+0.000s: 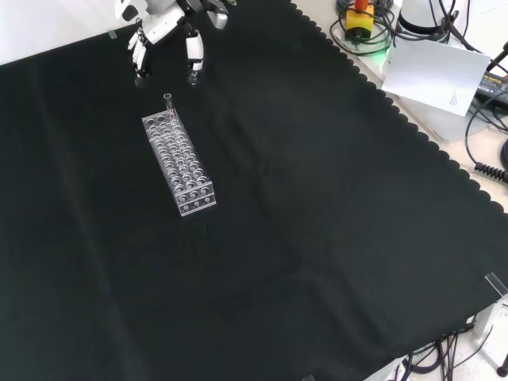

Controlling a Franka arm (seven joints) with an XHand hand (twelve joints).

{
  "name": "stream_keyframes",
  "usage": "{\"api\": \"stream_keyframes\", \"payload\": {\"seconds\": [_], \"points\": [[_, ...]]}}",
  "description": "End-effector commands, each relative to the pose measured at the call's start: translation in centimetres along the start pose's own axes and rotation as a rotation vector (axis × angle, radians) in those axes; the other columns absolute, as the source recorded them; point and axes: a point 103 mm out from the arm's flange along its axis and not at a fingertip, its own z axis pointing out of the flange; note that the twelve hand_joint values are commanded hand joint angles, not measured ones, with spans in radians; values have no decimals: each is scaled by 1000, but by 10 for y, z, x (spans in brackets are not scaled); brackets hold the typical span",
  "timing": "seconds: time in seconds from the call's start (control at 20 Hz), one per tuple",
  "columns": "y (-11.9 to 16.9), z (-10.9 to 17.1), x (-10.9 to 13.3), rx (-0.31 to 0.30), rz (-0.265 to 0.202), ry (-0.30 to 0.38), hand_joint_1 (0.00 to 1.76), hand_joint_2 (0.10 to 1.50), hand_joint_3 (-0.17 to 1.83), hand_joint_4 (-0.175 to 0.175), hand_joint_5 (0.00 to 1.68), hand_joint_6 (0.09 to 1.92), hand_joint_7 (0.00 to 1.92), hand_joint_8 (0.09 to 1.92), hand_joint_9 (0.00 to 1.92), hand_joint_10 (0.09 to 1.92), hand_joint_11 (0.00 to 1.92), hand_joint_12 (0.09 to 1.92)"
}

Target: Pick up the test tube.

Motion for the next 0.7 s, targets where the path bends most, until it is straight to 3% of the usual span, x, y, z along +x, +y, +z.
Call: {"api": "stream_keyframes", "payload": {"seconds": [0.05, 0.3, 0.7], "points": [[6, 5, 5, -28, -18, 2, 1151, 559, 856, -95, 629, 237, 732, 775, 645, 709, 319, 1427], [15, 12, 12, -20, -26, 2, 1157, 553, 883, -102, 594, 492, 818, 768, 721, 668, 362, 1410], [22, 17, 16, -16, -37, 7, 1155, 550, 891, -119, 598, 602, 877, 779, 769, 661, 394, 1396]]}}
